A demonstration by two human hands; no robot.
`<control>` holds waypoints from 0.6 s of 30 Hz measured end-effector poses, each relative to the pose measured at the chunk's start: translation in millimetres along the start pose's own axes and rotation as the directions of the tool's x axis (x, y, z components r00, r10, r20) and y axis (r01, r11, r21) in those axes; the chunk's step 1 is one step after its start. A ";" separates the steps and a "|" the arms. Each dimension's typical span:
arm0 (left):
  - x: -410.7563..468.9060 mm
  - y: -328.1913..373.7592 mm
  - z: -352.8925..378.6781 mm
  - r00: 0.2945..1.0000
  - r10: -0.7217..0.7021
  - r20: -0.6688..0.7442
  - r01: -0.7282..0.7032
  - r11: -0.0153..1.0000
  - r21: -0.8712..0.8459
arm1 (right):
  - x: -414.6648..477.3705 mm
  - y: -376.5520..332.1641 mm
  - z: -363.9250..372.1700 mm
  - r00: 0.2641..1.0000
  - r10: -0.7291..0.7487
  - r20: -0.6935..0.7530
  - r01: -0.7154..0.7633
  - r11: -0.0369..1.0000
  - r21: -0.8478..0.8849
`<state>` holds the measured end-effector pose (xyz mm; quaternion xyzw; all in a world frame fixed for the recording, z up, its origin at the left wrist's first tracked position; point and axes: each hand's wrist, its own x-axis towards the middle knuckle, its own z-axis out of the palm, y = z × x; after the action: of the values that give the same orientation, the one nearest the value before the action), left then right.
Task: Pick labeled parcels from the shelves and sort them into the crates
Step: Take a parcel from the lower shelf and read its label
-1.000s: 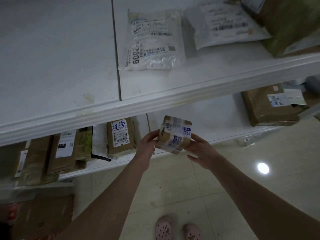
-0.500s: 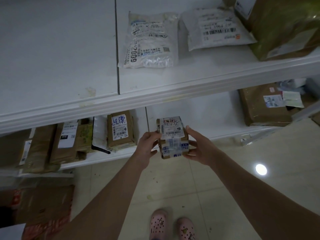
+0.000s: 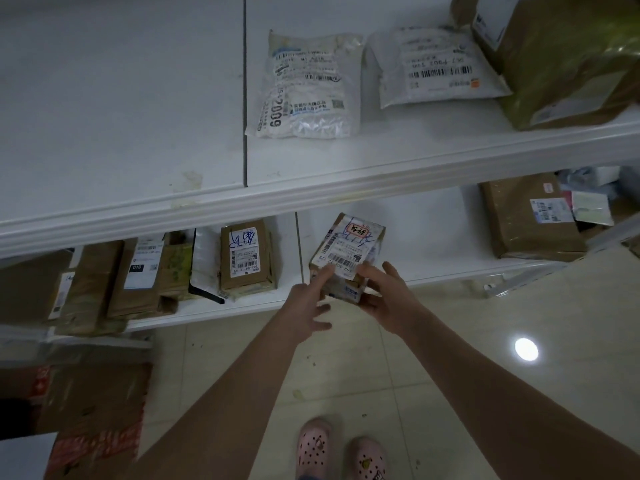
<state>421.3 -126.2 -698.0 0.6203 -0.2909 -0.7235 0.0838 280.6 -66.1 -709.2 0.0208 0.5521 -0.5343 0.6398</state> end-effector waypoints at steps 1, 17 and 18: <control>-1.9 -0.3 3.0 0.999 -0.007 0.039 0.009 0.999 -0.043 | -1.1 0.8 2.0 1.000 0.003 0.008 -0.003 1.000 -0.003; -13.5 20.0 -31.1 0.950 0.299 0.089 -0.274 0.936 -0.220 | -21.2 -10.8 -4.7 0.986 -0.141 -0.089 0.102 0.934 -0.342; -13.3 15.7 -28.9 0.945 0.313 0.091 -0.287 0.932 -0.220 | -21.7 -7.9 -3.6 0.988 -0.121 -0.099 0.084 0.946 -0.315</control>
<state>447.7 -141.7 -680.1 0.5102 -0.3115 -0.7655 0.2381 276.4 -52.9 -690.4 -0.0770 0.6659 -0.4715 0.5729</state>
